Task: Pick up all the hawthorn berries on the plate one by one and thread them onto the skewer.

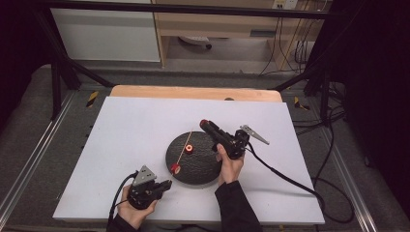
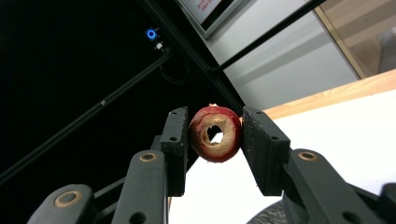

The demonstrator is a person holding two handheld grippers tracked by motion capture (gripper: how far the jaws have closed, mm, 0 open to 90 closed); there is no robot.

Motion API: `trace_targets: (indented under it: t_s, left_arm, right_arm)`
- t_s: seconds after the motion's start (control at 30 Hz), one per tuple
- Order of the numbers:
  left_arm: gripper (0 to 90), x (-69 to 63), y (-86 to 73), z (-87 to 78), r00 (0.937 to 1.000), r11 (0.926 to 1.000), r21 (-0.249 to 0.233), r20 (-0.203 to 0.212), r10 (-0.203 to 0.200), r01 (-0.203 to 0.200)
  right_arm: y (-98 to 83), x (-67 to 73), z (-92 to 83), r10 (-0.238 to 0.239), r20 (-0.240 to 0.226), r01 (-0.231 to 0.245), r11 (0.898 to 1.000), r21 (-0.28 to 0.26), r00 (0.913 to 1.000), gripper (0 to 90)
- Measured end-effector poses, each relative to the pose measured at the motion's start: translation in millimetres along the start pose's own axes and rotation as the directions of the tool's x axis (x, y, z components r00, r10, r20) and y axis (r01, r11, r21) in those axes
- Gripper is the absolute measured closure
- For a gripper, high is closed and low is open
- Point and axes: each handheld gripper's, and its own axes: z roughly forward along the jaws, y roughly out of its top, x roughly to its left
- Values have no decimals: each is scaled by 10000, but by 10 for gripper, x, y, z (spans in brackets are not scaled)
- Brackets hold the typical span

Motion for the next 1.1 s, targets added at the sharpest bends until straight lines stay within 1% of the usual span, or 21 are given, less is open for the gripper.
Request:
trace_targets:
  t_s: [0.07,0.23,0.27,0.4,0.5,0.7,0.77,1.1]
  left_arm:
    - [887,-28,5,22,10000,10000,-48,39,-66,66]
    - [887,-87,29,82,9999,10000,31,138,27,-27]
    - [887,-95,29,91,9998,10000,24,178,-14,14]
    - [887,-116,30,107,9997,10000,35,226,32,-33]
    - [887,-121,29,114,9997,10000,42,250,21,-22]
    - [887,-132,31,123,9996,10000,32,283,12,-13]
    - [887,-130,32,124,9996,10000,18,280,-40,39]
    - [887,-140,52,139,9989,9995,-122,375,-273,278]
  right_arm:
    - [0,-1,1,44,-50,-45,9998,-183,10000,627]
    - [-15,0,6,193,-218,-203,9986,-482,9996,627]
    - [-25,2,6,194,-267,-208,9983,-541,9995,627]
    - [-47,2,12,276,-372,-300,9974,-659,9989,627]
    - [-53,3,12,254,-404,-283,9969,-730,9989,628]
    - [-66,3,14,243,-434,-275,9969,-743,9988,628]
    - [-72,8,12,309,-476,-343,9968,-724,9984,628]
    - [-130,3,19,309,-529,-339,9978,-572,9981,629]
